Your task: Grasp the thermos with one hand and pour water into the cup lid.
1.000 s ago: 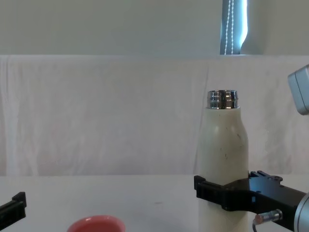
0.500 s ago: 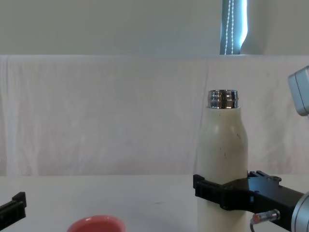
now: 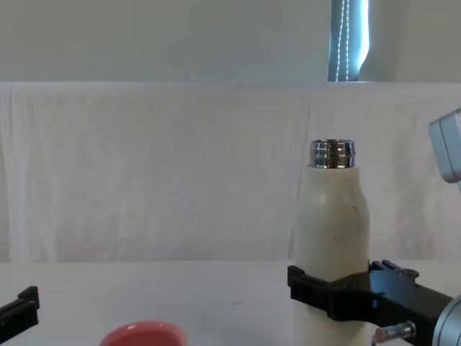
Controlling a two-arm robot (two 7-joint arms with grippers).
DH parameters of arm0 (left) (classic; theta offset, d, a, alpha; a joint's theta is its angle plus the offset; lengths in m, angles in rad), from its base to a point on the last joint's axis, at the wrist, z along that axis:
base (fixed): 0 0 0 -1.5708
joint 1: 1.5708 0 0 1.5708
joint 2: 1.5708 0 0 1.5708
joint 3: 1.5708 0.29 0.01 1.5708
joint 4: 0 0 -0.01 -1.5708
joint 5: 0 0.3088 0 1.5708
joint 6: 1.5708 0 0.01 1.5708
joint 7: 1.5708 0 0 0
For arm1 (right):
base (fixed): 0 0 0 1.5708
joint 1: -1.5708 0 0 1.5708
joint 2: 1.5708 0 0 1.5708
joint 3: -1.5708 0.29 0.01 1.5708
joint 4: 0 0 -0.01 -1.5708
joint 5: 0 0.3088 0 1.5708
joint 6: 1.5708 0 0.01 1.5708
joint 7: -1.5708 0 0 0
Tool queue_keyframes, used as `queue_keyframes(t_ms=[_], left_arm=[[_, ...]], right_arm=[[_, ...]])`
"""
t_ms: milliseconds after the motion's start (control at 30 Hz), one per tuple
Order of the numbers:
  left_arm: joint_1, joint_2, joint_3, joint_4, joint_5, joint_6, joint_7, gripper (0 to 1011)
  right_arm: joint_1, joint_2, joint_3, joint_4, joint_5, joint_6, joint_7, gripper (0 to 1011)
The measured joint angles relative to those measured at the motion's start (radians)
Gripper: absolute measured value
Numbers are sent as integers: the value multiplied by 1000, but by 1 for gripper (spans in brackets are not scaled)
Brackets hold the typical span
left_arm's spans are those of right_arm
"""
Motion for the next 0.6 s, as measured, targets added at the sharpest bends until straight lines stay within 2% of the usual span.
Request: queue_keyframes(t_ms=[600], left_arm=[[0, 0, 0, 0, 0, 0, 0, 1001]], right_arm=[[-2, -6, -2, 28, 3, -40, -1, 960]])
